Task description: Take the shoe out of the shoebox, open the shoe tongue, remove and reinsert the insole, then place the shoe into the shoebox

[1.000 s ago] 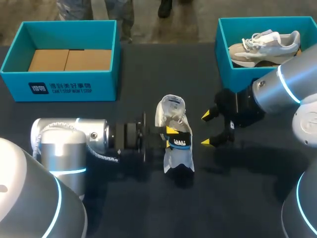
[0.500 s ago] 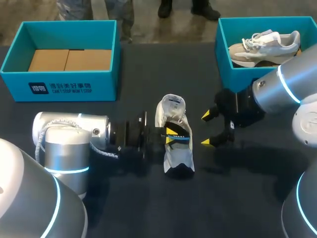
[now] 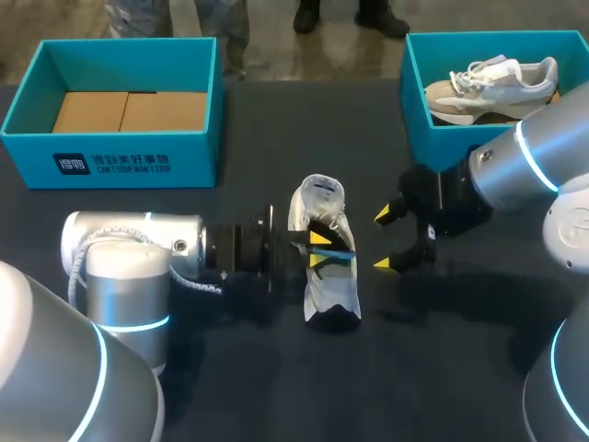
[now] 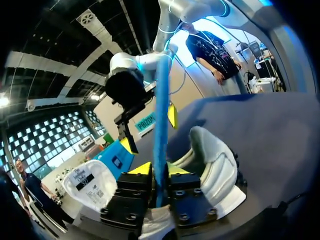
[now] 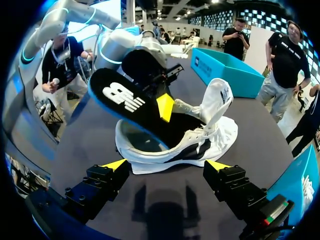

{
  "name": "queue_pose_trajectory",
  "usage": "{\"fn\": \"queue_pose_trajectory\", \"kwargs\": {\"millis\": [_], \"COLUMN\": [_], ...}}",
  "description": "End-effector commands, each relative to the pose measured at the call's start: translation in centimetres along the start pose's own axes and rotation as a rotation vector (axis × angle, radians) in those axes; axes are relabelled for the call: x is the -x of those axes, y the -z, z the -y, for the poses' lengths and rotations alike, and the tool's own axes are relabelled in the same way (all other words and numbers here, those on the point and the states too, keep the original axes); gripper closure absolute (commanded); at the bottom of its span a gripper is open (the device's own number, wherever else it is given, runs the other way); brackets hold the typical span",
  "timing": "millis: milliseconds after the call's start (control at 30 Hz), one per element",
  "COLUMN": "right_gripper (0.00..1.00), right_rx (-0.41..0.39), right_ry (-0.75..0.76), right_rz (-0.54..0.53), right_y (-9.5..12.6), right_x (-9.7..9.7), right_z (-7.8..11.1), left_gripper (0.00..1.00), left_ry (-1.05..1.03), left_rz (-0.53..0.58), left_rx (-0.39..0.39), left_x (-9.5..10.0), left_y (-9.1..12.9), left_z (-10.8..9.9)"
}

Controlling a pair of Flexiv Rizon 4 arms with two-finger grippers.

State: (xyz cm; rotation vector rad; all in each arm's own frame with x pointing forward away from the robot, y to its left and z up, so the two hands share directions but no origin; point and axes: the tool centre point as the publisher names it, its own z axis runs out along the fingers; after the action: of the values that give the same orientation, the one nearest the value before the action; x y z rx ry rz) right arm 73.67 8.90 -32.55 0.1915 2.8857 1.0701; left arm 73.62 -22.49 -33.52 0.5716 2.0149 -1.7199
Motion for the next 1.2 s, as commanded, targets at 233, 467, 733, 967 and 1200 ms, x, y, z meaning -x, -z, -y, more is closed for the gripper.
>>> {"fn": "queue_pose_trajectory", "kwargs": {"millis": [233,467,733,967,1200], "right_gripper": [0.00,0.00,0.00,0.00,0.00], "right_rx": [-0.005,-0.005,-0.005,-0.005,-0.005], "right_ry": [-0.001,-0.001,-0.001,-0.001,-0.001], "right_rz": [0.002,0.002,0.002,0.002,0.002], "right_y": [-0.1,-0.1,-0.1,-0.1,-0.1], "right_x": [-0.1,-0.1,-0.1,-0.1,-0.1], "right_z": [-0.1,-0.1,-0.1,-0.1,-0.1], "left_gripper": [0.58,1.00,1.00,1.00,1.00], "left_ry": [-0.021,-0.002,-0.003,-0.036,-0.073], "left_rz": [0.009,-0.030,-0.034,-0.018,-0.027], "left_rx": [-0.024,-0.034,-0.018,-0.004,0.033], "left_x": [0.1,-0.8,-1.0,-0.7,-0.1], "left_y": [0.7,0.0,-0.5,-0.8,-0.7], "left_z": [2.2,2.2,0.9,-0.1,-1.1]}}
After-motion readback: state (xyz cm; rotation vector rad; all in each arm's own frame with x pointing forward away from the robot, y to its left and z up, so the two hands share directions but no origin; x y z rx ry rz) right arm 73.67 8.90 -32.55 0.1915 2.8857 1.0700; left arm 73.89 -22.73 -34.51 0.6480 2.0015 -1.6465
